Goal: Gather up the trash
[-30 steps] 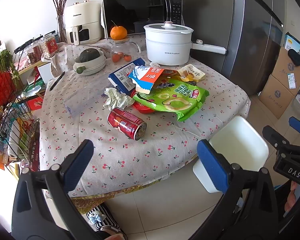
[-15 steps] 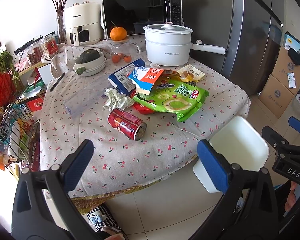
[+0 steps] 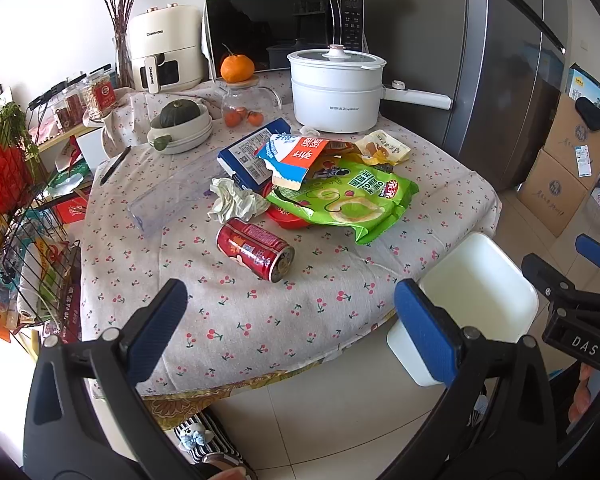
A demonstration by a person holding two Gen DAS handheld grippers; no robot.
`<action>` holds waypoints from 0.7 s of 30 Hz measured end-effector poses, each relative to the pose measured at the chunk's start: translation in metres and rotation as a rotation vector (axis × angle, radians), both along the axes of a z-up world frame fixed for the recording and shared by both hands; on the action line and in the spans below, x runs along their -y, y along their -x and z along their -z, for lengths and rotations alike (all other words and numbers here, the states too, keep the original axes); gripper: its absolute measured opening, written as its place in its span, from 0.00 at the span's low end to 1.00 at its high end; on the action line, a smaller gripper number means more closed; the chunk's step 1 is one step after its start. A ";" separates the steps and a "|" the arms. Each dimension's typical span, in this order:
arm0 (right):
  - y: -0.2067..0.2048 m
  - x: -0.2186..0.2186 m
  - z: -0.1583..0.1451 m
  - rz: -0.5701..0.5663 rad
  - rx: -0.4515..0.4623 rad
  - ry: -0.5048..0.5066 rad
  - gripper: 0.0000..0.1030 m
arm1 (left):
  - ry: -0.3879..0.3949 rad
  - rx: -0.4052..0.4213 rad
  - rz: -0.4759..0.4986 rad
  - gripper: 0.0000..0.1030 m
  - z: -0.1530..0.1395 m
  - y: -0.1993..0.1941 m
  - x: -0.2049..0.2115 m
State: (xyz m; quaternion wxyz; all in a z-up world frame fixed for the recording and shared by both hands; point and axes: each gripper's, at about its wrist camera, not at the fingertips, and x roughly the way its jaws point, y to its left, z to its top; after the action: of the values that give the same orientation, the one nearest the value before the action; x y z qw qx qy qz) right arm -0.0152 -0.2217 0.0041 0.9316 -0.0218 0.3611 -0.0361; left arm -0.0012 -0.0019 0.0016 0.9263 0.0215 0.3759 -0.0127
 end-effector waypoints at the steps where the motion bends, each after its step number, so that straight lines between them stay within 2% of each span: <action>1: 0.000 0.000 0.000 0.000 0.000 0.000 1.00 | 0.000 0.001 -0.001 1.00 0.000 0.000 0.000; 14: -0.001 0.000 0.002 0.002 0.001 0.004 1.00 | -0.008 0.009 -0.005 1.00 0.001 -0.001 -0.005; 21: -0.006 -0.003 -0.003 -0.008 -0.006 0.016 1.00 | 0.013 -0.021 -0.001 1.00 0.003 -0.008 -0.010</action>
State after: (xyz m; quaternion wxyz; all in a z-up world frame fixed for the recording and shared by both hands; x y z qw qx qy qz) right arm -0.0097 -0.2191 0.0070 0.9304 -0.0307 0.3635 -0.0351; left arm 0.0068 0.0077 -0.0010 0.9224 0.0151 0.3858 -0.0148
